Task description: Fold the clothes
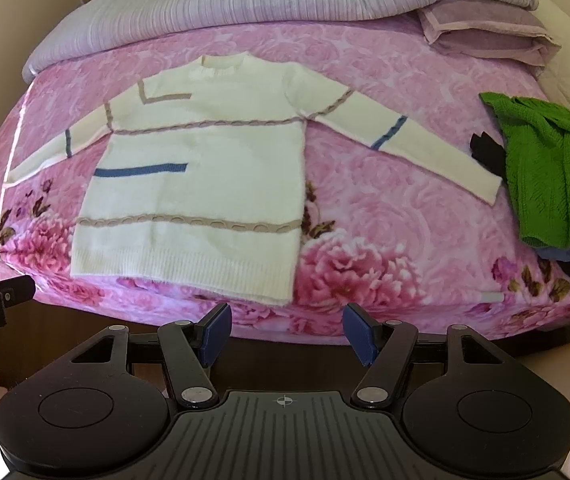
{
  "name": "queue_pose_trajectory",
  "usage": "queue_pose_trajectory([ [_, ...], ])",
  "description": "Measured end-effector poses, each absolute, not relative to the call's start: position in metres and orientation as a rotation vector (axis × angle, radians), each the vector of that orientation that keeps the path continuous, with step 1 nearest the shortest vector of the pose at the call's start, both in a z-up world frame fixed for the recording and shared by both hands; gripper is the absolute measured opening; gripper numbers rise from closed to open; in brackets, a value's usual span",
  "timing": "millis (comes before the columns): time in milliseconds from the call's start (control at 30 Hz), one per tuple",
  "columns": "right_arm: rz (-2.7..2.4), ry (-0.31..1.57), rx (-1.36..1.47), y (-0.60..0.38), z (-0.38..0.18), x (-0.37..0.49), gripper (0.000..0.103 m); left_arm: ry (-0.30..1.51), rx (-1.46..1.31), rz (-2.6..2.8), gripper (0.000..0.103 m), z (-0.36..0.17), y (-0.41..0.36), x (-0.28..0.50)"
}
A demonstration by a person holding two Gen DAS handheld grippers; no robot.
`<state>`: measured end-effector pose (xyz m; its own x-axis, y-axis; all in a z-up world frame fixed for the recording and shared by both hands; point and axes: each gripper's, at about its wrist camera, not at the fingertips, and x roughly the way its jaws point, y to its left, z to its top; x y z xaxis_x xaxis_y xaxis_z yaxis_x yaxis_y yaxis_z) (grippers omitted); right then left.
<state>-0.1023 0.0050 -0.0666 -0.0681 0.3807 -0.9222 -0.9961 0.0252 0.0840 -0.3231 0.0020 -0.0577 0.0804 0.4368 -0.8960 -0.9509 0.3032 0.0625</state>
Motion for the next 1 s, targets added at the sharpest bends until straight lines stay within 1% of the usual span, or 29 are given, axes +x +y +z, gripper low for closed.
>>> queue_pose_trajectory([
  [700,1.441,0.983,-0.87,0.004,-0.066,-0.11,0.065,0.982,-0.669,1.186,0.044,-0.057,-0.008,-0.327],
  [1000,1.514,0.961,-0.902,0.013,-0.067,-0.131,0.065,0.963,-0.705,1.267,0.044,-0.055,-0.009,-0.346],
])
